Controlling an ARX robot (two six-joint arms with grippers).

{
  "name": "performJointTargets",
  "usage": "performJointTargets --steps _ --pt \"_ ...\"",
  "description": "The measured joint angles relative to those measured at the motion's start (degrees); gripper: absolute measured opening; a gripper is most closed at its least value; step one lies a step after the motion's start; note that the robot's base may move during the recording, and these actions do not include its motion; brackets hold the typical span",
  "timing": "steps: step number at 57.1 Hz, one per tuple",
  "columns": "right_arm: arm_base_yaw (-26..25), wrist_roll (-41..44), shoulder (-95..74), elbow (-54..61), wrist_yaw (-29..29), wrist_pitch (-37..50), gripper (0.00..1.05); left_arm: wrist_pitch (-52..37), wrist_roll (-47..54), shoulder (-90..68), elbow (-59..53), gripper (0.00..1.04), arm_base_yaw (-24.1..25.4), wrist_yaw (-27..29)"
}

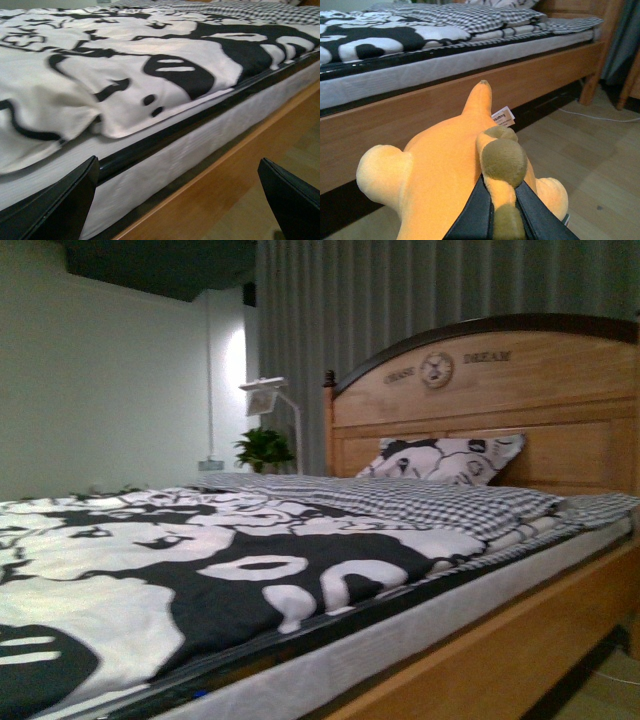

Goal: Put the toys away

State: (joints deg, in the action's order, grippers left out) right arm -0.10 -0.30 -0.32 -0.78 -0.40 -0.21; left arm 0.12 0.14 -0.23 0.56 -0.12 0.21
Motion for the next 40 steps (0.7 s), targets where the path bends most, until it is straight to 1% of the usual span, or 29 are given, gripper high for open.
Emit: performJointTargets --steps 40 --pt "-0.07 0.0 0.02 0.0 0.92 -0.02 0.05 0.0 0.04 -0.02 0.0 0.99 -0.07 -0.5"
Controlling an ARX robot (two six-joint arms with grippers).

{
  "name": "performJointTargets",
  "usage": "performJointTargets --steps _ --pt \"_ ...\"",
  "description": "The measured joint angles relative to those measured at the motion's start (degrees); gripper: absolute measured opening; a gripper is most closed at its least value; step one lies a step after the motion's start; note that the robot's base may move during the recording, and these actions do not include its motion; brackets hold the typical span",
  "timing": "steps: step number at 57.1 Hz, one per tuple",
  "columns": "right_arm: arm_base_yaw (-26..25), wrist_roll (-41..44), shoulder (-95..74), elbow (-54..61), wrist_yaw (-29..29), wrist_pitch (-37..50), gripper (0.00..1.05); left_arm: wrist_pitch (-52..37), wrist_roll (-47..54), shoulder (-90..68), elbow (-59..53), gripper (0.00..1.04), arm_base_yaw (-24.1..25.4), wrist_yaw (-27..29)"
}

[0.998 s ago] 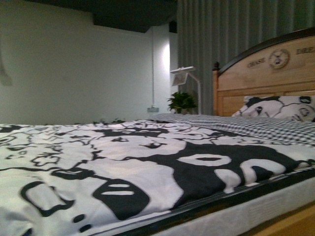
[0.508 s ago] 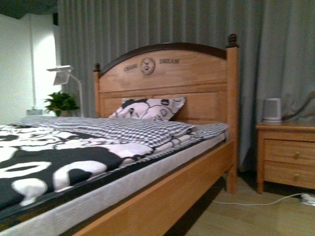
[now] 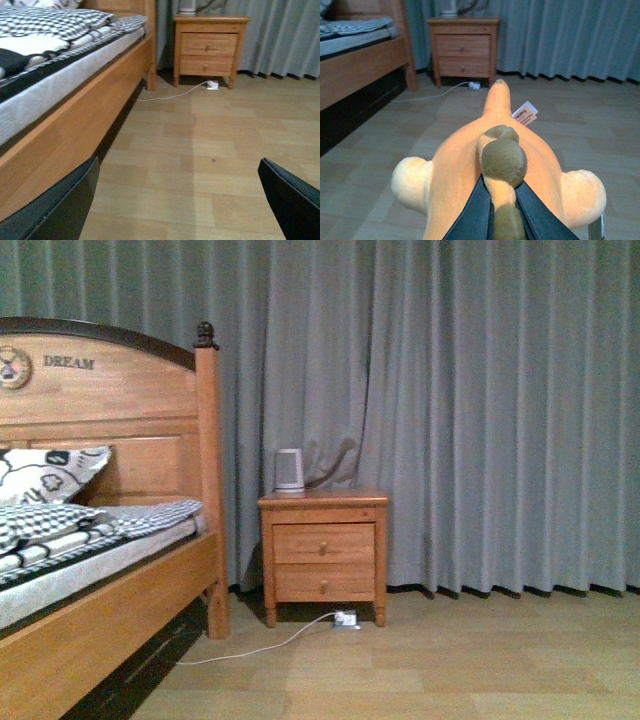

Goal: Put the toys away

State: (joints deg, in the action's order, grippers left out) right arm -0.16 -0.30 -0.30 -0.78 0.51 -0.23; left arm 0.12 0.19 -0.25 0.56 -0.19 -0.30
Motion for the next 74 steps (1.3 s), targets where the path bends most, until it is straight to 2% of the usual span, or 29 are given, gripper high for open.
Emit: performJointTargets --steps 74 --pt "0.07 0.0 -0.02 0.0 -0.68 0.0 0.05 0.0 -0.04 0.0 0.0 0.99 0.04 0.31"
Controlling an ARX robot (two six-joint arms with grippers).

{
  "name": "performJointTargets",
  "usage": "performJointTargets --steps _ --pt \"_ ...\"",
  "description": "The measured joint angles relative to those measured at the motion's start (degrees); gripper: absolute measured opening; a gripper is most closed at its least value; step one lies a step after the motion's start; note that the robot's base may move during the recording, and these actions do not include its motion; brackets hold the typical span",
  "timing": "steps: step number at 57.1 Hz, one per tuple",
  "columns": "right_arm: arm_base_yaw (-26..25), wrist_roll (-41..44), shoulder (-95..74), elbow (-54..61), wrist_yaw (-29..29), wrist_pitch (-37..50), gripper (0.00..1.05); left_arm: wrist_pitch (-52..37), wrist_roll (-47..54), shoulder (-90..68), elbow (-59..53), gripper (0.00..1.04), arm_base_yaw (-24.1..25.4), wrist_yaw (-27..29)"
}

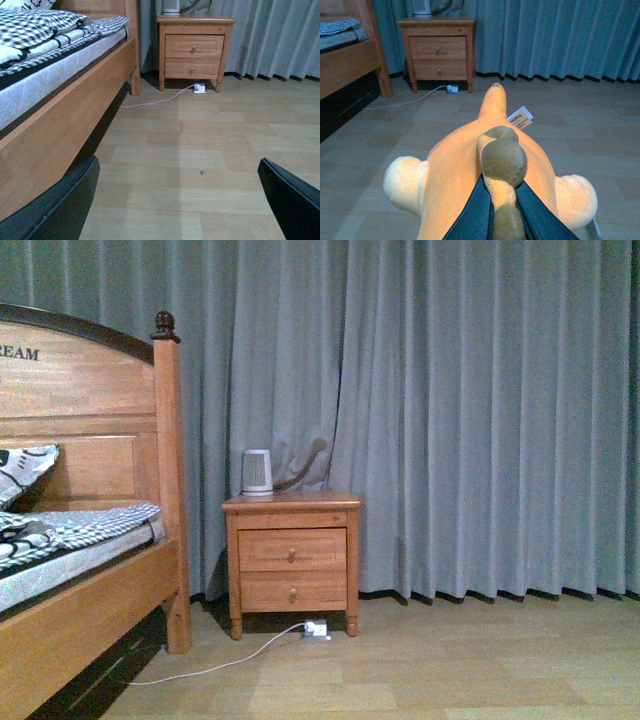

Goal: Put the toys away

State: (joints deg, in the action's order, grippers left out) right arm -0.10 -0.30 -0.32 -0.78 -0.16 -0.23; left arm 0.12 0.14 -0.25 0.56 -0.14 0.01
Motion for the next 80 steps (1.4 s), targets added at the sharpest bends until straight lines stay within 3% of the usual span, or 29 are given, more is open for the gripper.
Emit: performJointTargets --steps 80 --pt "0.0 0.0 0.0 0.0 -0.02 0.0 0.05 0.0 0.0 0.02 0.0 0.99 -0.02 0.02"
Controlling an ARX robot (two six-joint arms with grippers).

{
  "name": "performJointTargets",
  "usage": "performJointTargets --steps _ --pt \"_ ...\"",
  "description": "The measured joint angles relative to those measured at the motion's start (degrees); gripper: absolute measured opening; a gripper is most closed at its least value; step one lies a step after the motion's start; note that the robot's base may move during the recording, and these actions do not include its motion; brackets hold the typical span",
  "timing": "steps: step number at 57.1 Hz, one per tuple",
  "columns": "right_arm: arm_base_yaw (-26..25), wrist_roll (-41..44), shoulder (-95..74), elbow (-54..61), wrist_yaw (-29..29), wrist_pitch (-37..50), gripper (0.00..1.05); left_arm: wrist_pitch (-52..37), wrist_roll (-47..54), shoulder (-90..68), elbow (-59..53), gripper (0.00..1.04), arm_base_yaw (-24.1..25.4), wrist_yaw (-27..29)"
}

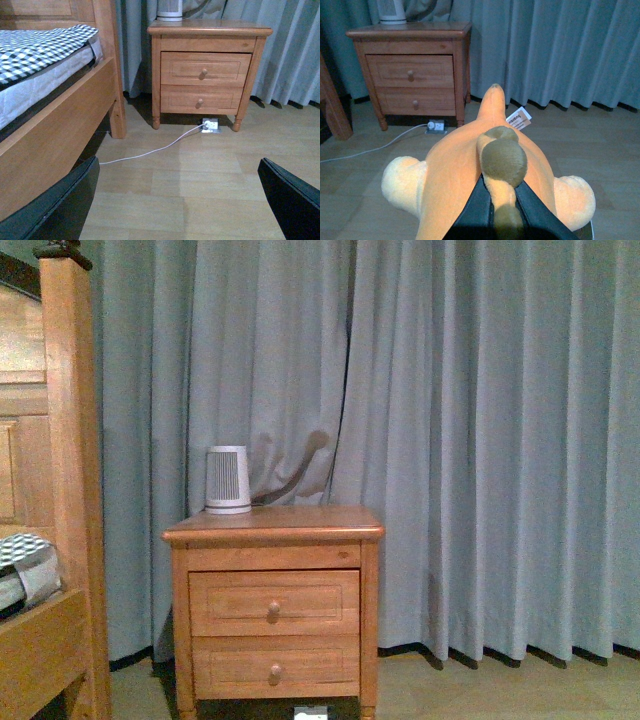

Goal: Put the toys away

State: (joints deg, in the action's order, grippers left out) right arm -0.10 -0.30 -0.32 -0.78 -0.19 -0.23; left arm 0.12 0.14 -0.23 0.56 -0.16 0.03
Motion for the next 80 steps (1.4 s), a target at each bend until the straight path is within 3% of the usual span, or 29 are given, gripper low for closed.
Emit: performJointTargets --steps 80 --pt "0.04 0.0 -0.02 0.0 0.26 0.0 0.05 0.0 0.0 0.0 0.0 0.99 0.02 0.11"
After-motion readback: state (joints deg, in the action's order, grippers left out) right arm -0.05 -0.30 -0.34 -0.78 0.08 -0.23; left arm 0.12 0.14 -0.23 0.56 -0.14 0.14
